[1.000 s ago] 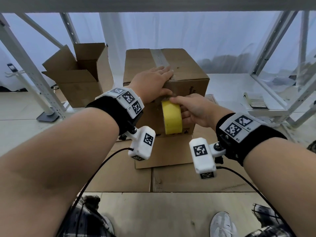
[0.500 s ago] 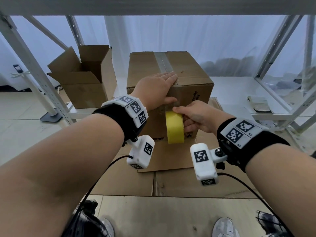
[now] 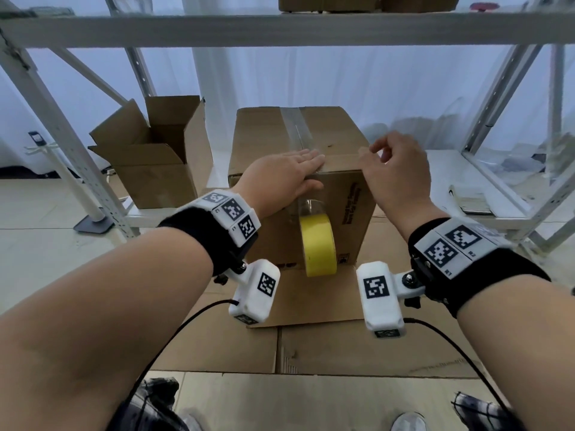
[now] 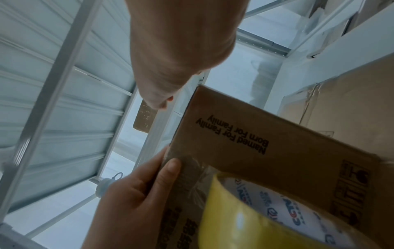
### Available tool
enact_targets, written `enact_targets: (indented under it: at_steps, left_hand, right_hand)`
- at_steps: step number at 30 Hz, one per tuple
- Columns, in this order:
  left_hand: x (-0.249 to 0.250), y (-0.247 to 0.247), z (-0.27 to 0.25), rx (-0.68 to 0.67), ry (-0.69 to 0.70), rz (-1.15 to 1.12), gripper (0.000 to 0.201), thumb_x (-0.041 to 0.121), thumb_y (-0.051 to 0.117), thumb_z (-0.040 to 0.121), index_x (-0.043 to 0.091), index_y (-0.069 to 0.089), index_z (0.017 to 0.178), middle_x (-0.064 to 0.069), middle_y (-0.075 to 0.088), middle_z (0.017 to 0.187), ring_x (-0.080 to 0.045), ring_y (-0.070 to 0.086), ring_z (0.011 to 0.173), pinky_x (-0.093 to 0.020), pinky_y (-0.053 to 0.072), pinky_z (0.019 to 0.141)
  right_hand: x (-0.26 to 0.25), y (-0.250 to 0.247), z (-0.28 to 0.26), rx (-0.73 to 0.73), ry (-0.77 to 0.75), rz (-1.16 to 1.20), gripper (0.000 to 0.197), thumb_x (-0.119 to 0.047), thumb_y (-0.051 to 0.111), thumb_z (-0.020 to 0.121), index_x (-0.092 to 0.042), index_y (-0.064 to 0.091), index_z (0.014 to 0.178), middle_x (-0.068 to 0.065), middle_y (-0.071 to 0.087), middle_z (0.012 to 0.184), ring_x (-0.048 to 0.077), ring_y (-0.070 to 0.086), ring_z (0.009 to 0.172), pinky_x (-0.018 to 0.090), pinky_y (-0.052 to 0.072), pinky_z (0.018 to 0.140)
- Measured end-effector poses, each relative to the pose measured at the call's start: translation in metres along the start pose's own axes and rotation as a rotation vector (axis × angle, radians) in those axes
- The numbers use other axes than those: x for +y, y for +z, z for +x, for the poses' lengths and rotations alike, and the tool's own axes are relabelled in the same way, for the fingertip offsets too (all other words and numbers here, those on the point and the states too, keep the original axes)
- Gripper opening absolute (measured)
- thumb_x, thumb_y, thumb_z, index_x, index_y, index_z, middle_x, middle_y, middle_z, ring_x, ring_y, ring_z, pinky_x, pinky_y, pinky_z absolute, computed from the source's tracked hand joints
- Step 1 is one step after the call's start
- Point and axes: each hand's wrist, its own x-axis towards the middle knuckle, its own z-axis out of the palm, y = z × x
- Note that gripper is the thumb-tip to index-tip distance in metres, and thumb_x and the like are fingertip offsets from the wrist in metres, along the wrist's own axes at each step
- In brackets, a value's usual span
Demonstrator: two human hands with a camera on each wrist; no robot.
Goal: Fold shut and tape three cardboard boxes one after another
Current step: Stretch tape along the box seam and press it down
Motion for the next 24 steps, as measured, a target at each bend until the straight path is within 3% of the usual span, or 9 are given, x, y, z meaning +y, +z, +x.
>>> enact_targets:
  at_steps: [2, 4, 7, 12, 17, 19, 21, 24]
  left_hand:
    - [-0.001, 0.003, -0.007, 0.09, 0.041, -0.057, 0.05, 0.039, 0.034, 0.102, 0.019, 0.033, 0.147, 0.001, 0.033, 0.152, -0.011, 0.029, 0.141, -0.024, 0.022, 0.112]
    - [0.0, 0.006, -0.014, 0.185, 0.08, -0.092, 0.046, 0.037, 0.04, 0.099, 0.013, 0.051, 0.136, -0.005, 0.052, 0.139, -0.018, 0.048, 0.13, -0.029, 0.035, 0.106]
    - [-0.004, 0.015, -0.017, 0.298, 0.092, -0.119, 0.04, 0.031, 0.05, 0.093, 0.011, 0.062, 0.125, -0.007, 0.063, 0.125, -0.023, 0.06, 0.117, -0.032, 0.041, 0.099]
    - [0.006, 0.013, -0.008, 0.267, -0.009, -0.135, 0.038, 0.035, 0.044, 0.1, 0.022, 0.054, 0.134, 0.004, 0.053, 0.138, -0.012, 0.046, 0.131, -0.027, 0.034, 0.106]
    - [0.014, 0.033, -0.015, 0.332, -0.046, 0.096, 0.043, 0.033, 0.038, 0.098, 0.013, 0.055, 0.132, -0.007, 0.059, 0.132, -0.023, 0.057, 0.12, -0.037, 0.041, 0.101]
    - [0.016, 0.029, -0.018, 0.24, -0.062, 0.11, 0.051, 0.038, 0.042, 0.098, 0.012, 0.043, 0.141, -0.009, 0.046, 0.144, -0.025, 0.046, 0.131, -0.039, 0.032, 0.109]
    - [0.022, 0.018, -0.019, 0.088, -0.096, 0.102, 0.066, 0.049, 0.046, 0.094, 0.014, 0.03, 0.147, -0.007, 0.034, 0.152, -0.024, 0.033, 0.139, -0.038, 0.022, 0.113]
    - [0.033, 0.006, -0.011, 0.038, -0.118, 0.212, 0.07, 0.049, 0.056, 0.089, 0.016, 0.029, 0.144, -0.005, 0.041, 0.142, -0.025, 0.04, 0.13, -0.037, 0.03, 0.106]
  right_hand:
    - [0.006, 0.007, 0.002, -0.103, 0.009, -0.104, 0.025, -0.038, 0.055, 0.091, -0.021, 0.063, 0.107, 0.007, 0.049, 0.119, 0.026, 0.043, 0.116, 0.032, 0.034, 0.097]
    - [0.011, 0.016, 0.001, -0.24, 0.029, -0.065, 0.032, -0.042, 0.05, 0.094, -0.027, 0.061, 0.12, 0.007, 0.04, 0.135, 0.025, 0.037, 0.127, 0.034, 0.03, 0.107]
    - [0.014, 0.021, 0.002, -0.274, 0.041, 0.076, 0.036, -0.039, 0.045, 0.098, -0.025, 0.058, 0.128, 0.006, 0.036, 0.143, 0.018, 0.036, 0.131, 0.02, 0.025, 0.102]
    - [0.021, 0.02, 0.005, -0.3, 0.062, 0.069, 0.038, -0.037, 0.038, 0.102, -0.022, 0.055, 0.133, 0.008, 0.037, 0.143, 0.017, 0.034, 0.132, 0.016, 0.02, 0.097]
    - [0.026, 0.006, -0.001, -0.388, 0.05, 0.145, 0.043, -0.036, 0.033, 0.104, -0.017, 0.043, 0.142, 0.005, 0.04, 0.146, 0.016, 0.034, 0.134, 0.022, 0.023, 0.106]
    - [0.024, -0.005, -0.009, -0.447, 0.111, 0.2, 0.048, -0.037, 0.036, 0.103, -0.019, 0.033, 0.147, 0.001, 0.038, 0.149, 0.015, 0.034, 0.136, 0.023, 0.025, 0.107]
    - [0.025, -0.021, -0.018, -0.477, 0.151, 0.199, 0.051, -0.034, 0.042, 0.102, -0.022, 0.026, 0.149, 0.001, 0.041, 0.146, 0.016, 0.037, 0.134, 0.021, 0.029, 0.098]
    - [0.037, -0.04, -0.033, -0.541, 0.209, 0.062, 0.054, -0.033, 0.047, 0.099, -0.021, 0.027, 0.148, 0.009, 0.048, 0.138, 0.024, 0.046, 0.126, 0.027, 0.033, 0.094]
